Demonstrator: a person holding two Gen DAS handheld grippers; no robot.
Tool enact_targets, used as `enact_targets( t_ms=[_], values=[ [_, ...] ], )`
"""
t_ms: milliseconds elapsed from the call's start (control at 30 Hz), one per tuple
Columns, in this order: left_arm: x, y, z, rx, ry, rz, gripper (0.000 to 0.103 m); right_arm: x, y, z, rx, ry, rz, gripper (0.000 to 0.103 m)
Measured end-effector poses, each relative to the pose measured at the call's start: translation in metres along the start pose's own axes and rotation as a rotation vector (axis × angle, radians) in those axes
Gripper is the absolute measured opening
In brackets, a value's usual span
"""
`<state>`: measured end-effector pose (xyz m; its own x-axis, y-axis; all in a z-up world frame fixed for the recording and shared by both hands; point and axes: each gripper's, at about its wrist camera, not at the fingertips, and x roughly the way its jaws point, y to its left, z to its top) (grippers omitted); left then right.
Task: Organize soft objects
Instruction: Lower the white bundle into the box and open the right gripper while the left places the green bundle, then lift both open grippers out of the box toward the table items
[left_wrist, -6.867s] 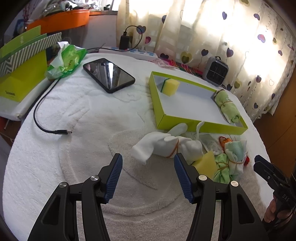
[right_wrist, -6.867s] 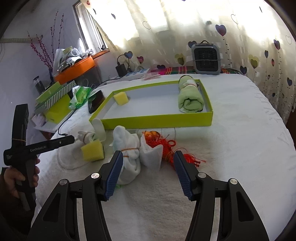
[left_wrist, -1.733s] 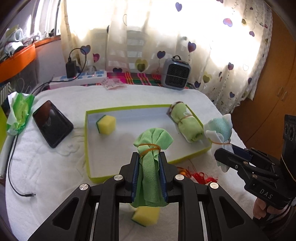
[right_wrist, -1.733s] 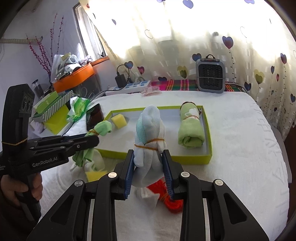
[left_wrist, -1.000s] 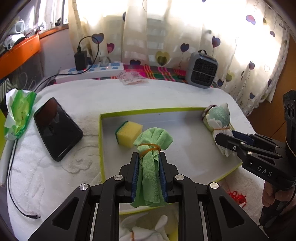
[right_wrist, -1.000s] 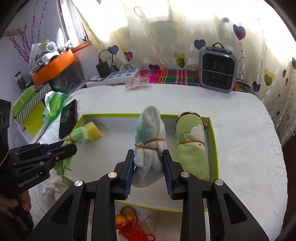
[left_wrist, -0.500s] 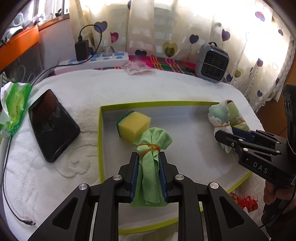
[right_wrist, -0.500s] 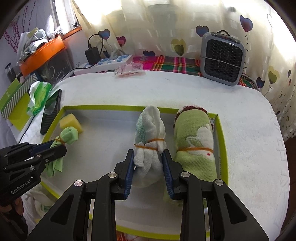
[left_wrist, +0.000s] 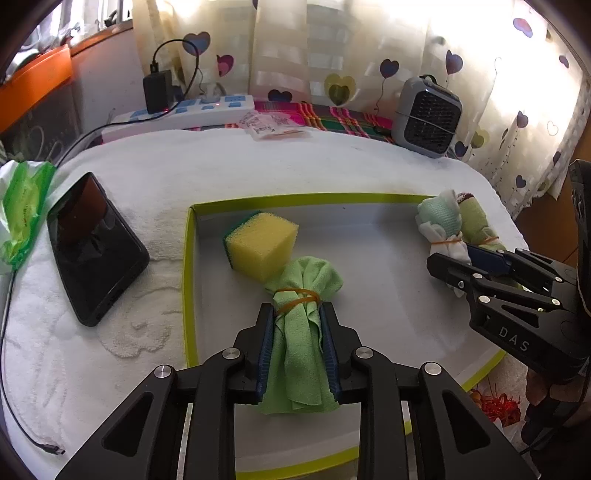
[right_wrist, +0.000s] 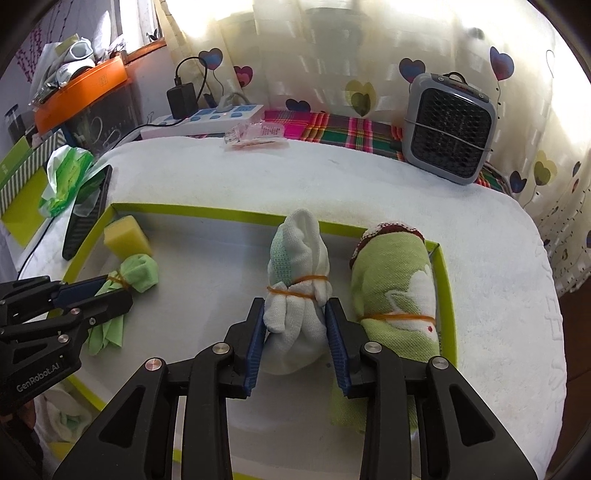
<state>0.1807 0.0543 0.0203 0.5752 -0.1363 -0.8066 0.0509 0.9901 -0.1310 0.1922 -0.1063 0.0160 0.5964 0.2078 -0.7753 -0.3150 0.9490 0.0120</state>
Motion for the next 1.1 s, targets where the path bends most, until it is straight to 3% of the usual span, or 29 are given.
enact_targets(
  t_ms=[400, 567, 1100],
  values=[
    [-0.003, 0.0, 0.001, -0.001, -0.018, -0.002, 0.038, -0.005, 0.001, -0.001, 0.023, -0.032, 0.026, 0.048],
    [-0.01, 0.002, 0.001, -0.016, -0.044, -0.026, 0.051, -0.011, 0.0, -0.001, 0.04, -0.057, 0.034, 0.053],
    [-0.041, 0.005, -0.007, -0.033, -0.089, -0.029, 0.054, -0.039, -0.007, -0.012, 0.087, -0.113, 0.057, 0.057]
  ],
)
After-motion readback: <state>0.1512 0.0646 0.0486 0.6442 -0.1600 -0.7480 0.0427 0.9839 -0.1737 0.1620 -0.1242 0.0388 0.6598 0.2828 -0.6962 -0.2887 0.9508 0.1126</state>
